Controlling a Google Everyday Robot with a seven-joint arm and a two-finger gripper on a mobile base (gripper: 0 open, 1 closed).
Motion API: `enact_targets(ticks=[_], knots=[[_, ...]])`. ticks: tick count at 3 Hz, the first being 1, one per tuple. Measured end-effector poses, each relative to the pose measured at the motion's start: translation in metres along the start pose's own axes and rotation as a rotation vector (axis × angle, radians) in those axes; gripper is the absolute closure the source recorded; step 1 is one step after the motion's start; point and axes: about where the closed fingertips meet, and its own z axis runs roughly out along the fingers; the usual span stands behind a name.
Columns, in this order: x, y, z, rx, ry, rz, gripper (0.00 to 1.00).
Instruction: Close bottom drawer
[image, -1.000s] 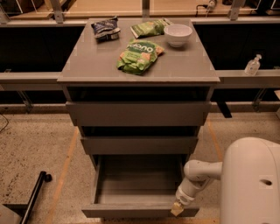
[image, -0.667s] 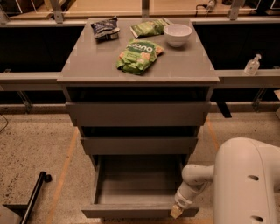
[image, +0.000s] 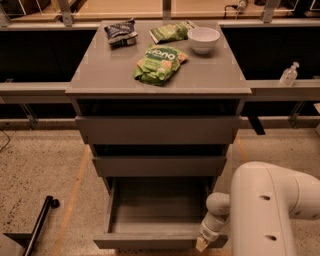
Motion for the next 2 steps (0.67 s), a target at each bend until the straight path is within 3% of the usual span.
enact_targets(ticks=[1, 2], knots=[[-0.0114, -0.0313, 0.0005, -0.006, -0.045, 0.060, 1.00], [-0.0115, -0.0312, 0.0012, -0.007, -0.047, 0.061, 1.00]])
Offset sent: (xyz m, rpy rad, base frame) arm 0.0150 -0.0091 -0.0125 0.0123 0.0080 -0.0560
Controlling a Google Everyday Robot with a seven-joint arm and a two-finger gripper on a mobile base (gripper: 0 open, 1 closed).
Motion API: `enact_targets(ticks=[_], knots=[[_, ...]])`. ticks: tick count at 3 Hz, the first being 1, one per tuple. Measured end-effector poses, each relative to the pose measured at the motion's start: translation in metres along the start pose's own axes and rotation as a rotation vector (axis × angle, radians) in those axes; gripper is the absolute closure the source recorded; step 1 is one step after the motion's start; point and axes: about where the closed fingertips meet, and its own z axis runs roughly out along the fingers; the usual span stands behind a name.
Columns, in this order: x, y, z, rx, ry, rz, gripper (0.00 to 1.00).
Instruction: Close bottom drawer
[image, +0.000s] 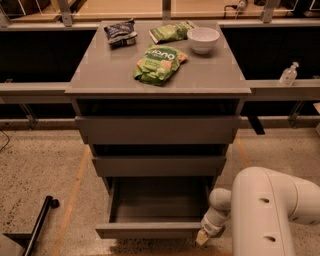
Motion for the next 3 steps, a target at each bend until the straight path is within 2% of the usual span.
enact_targets(ticks=[1, 2, 3], knots=[[-0.033, -0.022, -0.007, 0.015, -0.087, -0.047, 1.00], [-0.038, -0.025, -0.007, 0.024, -0.093, -0.053, 1.00], [-0.082, -0.053, -0.001, 0.053, -0.142, -0.117, 1.00]])
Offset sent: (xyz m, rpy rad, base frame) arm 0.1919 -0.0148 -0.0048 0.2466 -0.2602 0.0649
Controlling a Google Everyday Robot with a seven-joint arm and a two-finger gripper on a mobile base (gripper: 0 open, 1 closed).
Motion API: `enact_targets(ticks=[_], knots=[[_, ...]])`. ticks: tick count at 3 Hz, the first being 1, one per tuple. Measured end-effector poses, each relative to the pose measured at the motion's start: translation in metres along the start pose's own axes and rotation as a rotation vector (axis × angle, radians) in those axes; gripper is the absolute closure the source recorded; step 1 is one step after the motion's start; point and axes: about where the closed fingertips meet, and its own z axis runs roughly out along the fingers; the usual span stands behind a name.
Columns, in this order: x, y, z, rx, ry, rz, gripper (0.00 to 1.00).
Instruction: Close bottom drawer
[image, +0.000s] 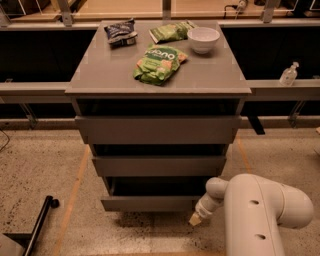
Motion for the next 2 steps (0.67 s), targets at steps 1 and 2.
enact_targets(ticks=[1, 2], knots=[[0.000, 0.000, 0.000, 0.000, 0.000, 0.000, 1.00], [-0.019, -0.012, 0.000, 0.055, 0.008, -0.040, 1.00]])
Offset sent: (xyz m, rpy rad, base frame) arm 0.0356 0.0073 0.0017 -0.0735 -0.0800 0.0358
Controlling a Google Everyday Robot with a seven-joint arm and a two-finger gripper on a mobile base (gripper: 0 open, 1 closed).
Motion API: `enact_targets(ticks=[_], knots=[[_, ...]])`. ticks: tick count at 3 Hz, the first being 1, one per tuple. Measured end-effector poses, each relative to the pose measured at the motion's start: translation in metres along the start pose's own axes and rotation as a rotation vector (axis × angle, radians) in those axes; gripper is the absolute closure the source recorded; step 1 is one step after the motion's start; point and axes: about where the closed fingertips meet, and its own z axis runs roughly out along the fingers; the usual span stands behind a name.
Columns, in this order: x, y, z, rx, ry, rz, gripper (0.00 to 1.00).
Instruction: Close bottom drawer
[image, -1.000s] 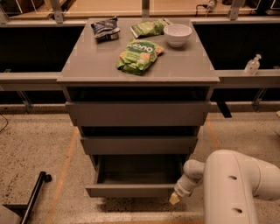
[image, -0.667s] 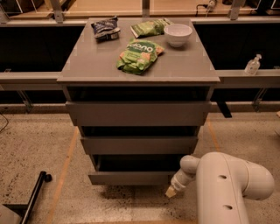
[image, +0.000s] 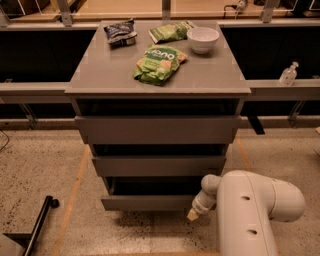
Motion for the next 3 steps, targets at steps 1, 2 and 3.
enact_targets(ticks=[1, 2, 3], knots=[[-0.0420, -0.0390, -0.0158, 0.095, -0.042, -0.053, 1.00], [-0.0419, -0.0390, -0.0157, 0.095, -0.042, -0.053, 1.00], [-0.0462, -0.0441, -0.0126, 0.112, -0.064, -0.046, 1.00]])
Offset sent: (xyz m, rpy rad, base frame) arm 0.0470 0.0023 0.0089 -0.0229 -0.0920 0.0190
